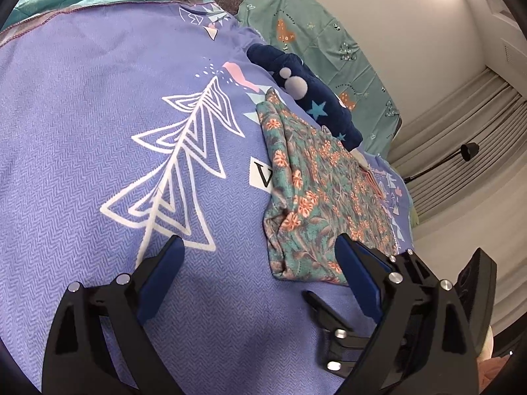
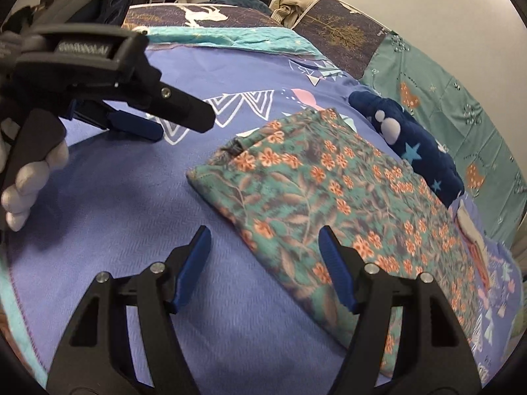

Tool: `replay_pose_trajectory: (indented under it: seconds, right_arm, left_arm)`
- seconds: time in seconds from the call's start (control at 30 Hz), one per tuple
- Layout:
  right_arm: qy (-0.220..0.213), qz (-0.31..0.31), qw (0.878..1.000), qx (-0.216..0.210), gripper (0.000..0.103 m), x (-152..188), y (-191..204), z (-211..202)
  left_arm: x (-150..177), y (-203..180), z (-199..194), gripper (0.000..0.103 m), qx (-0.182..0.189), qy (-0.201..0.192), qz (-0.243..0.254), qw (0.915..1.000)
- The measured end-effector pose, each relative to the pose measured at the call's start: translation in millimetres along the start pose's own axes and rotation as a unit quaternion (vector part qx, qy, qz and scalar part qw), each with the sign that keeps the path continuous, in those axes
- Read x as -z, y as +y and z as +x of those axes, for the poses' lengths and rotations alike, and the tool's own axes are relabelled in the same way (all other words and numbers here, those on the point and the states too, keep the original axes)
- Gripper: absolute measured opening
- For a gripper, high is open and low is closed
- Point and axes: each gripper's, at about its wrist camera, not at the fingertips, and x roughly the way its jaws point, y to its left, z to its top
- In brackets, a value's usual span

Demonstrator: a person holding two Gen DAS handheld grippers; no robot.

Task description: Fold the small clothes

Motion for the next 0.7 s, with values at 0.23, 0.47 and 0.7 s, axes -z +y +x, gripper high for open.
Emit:
replay_pose_trajectory:
  seconds: [0.23, 0.47, 0.7]
  right_arm:
    - [-0.016, -0.053, 0.996, 0.068, 0.067, -19.5, 26.4, 20.0]
    - [-0.010, -0.031, 0.998, 0.059, 0.057, -28.1, 22.1, 25.6]
    - [-0.009, -0.027, 0.998, 0.058, 0.057, -30.3, 21.2, 28.5]
  left_arm:
    - [-11.7, 0.1, -1.6, 0.093, -0.001, -0.005, 0.005, 1.0000]
    - [-23.8, -5.9, -1.9, 0.093, -0.005, -0.012, 0.017, 0.9998]
    - [-21.0, 0.9, 0.1, 0.093, -0.005, -0.014, -0.001, 0.9999]
